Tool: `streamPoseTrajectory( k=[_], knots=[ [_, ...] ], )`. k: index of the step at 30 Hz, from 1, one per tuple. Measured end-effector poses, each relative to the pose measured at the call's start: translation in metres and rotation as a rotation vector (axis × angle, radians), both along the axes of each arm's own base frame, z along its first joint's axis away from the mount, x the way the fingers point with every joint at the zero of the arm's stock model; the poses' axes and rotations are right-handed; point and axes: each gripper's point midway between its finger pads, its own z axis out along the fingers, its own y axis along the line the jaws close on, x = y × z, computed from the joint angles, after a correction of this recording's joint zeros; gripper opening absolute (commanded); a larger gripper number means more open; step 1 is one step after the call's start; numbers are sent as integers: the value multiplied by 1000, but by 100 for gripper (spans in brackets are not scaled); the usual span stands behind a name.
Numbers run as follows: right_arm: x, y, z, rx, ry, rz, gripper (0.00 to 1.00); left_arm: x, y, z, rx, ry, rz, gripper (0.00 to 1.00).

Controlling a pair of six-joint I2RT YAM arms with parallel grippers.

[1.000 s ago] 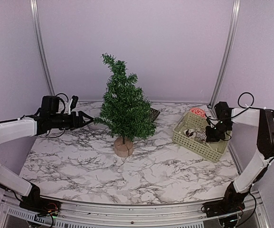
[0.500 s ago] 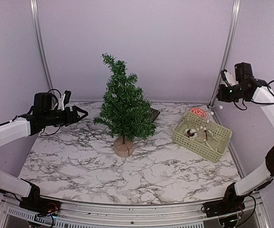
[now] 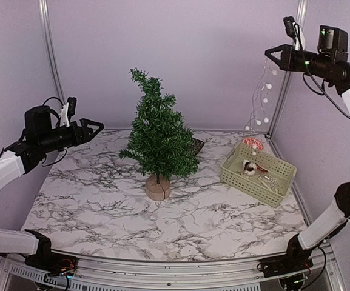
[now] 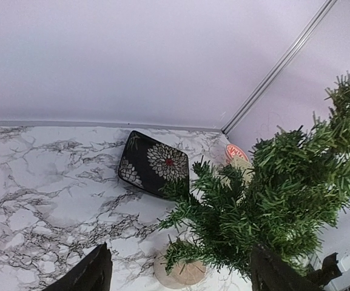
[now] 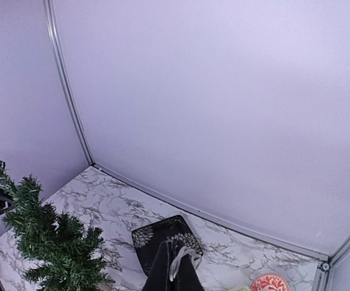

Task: Decorate the small christmas tree

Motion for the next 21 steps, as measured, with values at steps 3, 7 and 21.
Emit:
streamPoseTrajectory(
  k=[3,7,21],
  knots=[
    [-14,12,23,26,-63,76,0,-7,3,23,-10,-54,10,79],
    [-29,24,45,75,-124,175,0,-17,5,51,-25,-123,9,80],
    [-99,61,113,233,-295,558,0,-69,-58,141,1,-385,-204,77]
  ],
)
